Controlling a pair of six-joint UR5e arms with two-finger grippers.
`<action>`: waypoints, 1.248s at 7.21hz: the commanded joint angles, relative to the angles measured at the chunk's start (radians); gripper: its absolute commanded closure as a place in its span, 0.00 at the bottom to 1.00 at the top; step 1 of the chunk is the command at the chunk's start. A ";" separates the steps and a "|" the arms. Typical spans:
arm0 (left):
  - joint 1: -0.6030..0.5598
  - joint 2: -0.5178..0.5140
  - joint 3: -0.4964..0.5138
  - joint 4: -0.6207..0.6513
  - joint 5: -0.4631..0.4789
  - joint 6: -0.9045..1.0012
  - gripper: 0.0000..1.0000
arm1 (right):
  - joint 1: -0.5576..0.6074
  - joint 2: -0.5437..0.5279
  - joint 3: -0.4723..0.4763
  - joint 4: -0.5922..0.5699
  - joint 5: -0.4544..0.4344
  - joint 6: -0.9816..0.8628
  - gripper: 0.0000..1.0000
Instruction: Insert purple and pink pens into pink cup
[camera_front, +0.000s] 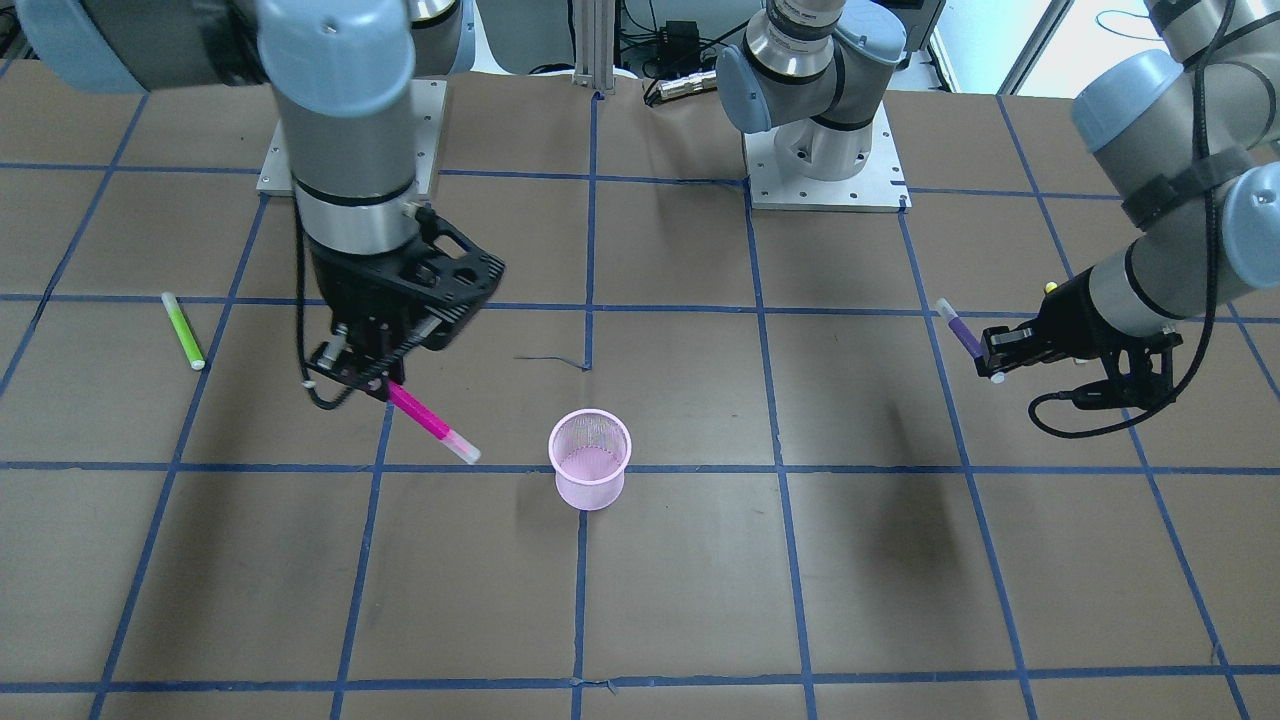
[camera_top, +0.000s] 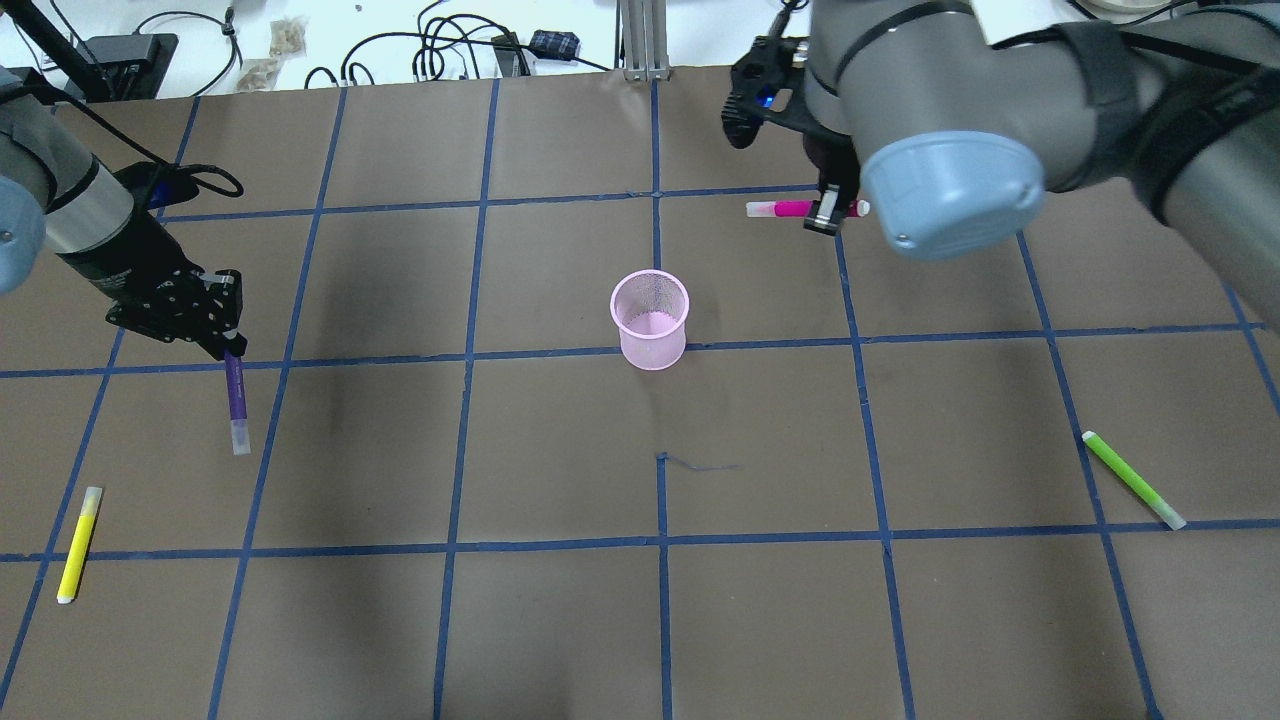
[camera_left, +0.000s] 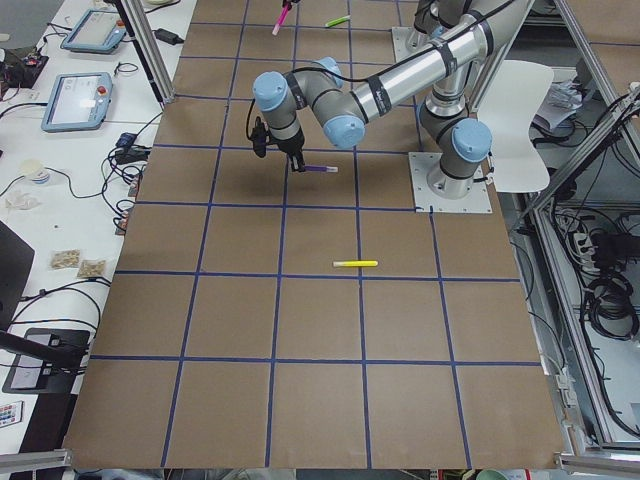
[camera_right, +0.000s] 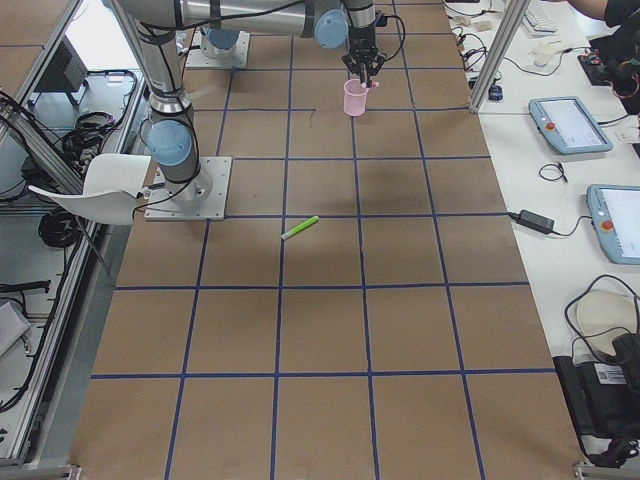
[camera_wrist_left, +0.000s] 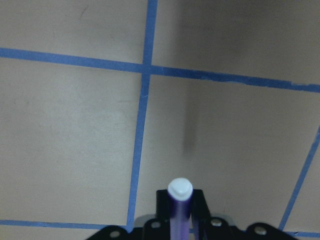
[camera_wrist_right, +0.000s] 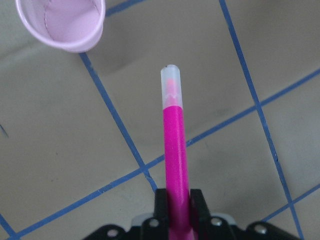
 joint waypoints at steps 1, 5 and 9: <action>-0.001 0.041 0.000 0.002 -0.031 0.003 1.00 | 0.136 0.166 -0.180 0.143 -0.081 0.097 0.95; 0.001 0.049 -0.002 0.011 -0.110 0.035 1.00 | 0.185 0.215 -0.179 0.275 -0.088 0.229 0.94; 0.013 0.056 0.000 0.026 -0.203 0.057 1.00 | 0.187 0.212 -0.184 0.211 -0.117 0.220 0.00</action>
